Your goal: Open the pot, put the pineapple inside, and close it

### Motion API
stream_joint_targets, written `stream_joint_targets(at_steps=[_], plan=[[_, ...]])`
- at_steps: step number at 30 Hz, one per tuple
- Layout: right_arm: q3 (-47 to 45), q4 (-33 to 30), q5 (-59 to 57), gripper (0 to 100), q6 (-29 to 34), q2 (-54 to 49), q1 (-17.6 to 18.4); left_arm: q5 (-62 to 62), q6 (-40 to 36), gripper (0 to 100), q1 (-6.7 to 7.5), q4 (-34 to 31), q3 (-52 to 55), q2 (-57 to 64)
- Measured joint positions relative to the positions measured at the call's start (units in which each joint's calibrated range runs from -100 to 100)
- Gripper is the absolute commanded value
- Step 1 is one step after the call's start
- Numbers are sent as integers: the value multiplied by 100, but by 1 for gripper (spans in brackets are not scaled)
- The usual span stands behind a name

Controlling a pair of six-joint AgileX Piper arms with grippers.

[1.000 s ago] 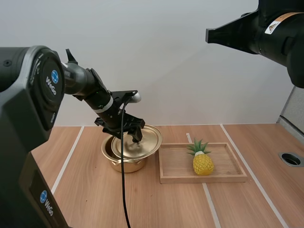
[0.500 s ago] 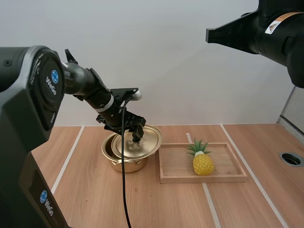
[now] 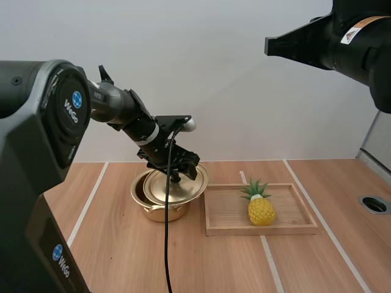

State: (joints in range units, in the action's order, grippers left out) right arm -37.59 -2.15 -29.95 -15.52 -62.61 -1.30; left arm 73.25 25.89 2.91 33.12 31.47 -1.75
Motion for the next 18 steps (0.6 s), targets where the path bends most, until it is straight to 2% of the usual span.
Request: stream_joint_targets(at_steps=[8, 18], plan=[[0, 0, -16, 0, 0, 0, 0, -254, -110, 100, 7, -372, 0, -31], [0, 0, -97, 0, 0, 0, 0, -438, -177, 100, 7, -473, 0, -31]])
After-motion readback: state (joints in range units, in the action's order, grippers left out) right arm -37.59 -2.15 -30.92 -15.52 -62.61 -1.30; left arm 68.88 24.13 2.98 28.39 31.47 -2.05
